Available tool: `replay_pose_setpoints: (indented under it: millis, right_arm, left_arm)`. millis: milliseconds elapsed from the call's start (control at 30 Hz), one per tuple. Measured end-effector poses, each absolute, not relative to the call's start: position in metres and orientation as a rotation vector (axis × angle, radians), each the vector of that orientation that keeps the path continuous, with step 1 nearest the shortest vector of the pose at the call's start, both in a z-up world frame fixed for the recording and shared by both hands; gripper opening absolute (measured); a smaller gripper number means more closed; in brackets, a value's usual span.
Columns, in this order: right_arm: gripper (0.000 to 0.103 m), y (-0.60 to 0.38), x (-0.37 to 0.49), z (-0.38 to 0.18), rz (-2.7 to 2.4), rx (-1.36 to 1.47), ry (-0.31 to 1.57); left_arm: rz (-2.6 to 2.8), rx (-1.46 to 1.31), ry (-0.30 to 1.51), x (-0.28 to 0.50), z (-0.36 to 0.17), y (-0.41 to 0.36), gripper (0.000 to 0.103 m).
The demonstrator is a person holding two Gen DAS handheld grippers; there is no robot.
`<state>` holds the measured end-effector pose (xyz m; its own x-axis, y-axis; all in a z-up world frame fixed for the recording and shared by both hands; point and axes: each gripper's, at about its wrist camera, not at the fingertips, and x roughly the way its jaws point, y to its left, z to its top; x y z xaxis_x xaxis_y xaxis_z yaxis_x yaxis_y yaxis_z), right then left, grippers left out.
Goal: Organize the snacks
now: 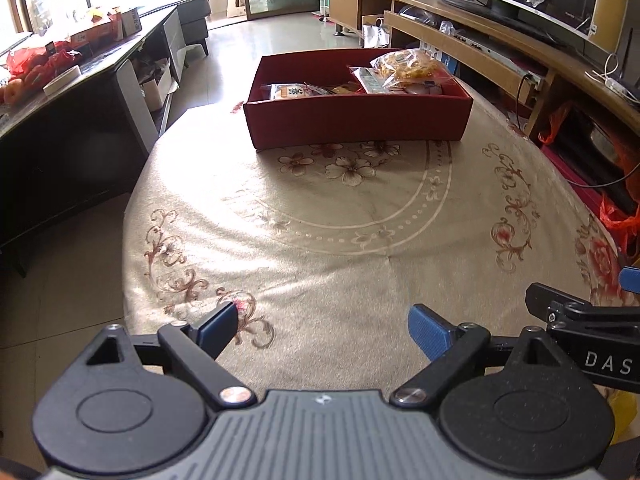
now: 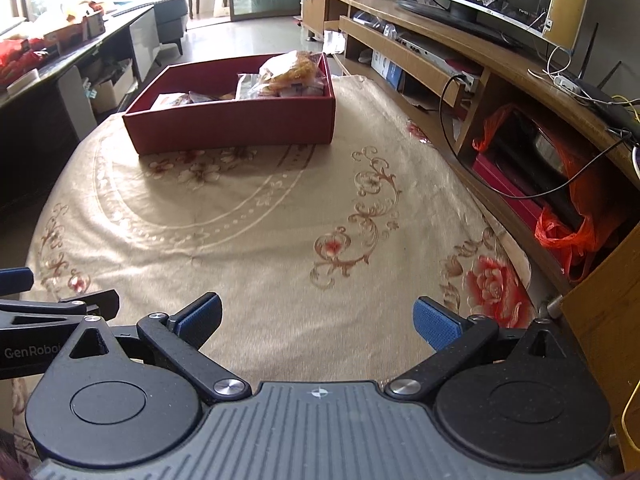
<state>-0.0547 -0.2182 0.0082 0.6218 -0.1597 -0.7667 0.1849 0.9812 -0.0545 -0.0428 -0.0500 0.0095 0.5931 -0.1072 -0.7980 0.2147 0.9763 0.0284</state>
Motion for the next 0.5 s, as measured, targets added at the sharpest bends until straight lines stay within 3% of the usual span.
replay_pose_setpoints:
  millis: [500]
  right_arm:
    - [0.103, -0.219, -0.061, 0.009, -0.181, 0.035, 0.868]
  left_arm:
    - [-0.163, 0.159, 0.855, -0.055, 0.014, -0.053, 0.088]
